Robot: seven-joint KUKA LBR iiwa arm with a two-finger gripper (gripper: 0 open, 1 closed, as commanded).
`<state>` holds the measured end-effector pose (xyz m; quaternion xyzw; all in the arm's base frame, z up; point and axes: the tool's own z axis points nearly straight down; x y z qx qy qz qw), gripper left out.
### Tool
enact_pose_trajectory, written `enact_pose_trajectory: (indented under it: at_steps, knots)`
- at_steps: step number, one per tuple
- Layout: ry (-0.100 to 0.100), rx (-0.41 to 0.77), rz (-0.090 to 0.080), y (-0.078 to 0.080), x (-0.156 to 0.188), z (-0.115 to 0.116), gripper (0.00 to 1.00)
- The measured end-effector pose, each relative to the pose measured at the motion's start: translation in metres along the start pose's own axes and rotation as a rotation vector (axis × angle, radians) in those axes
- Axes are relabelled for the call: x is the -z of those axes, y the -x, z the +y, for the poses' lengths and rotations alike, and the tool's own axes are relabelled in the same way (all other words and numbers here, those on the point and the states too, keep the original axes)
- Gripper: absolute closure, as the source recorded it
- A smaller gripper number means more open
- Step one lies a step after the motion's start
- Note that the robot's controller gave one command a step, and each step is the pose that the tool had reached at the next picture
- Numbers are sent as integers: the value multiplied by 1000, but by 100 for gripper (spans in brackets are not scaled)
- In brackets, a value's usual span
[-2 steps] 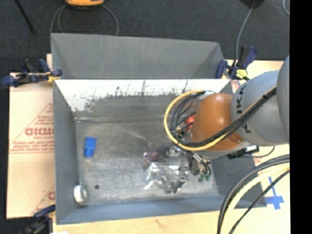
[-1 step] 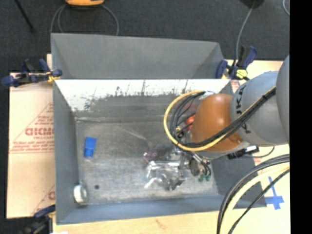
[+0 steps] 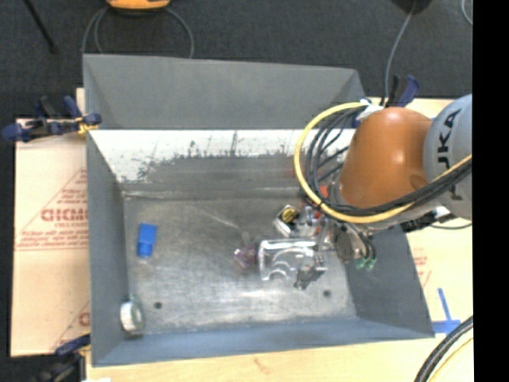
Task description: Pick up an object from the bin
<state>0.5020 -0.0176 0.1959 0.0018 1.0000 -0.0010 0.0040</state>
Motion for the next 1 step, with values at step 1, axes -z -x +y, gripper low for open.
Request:
enact_pose_trajectory:
  at_steps: [1]
  knots:
    - [-2, 276, 4, 6, 43, -77, 100]
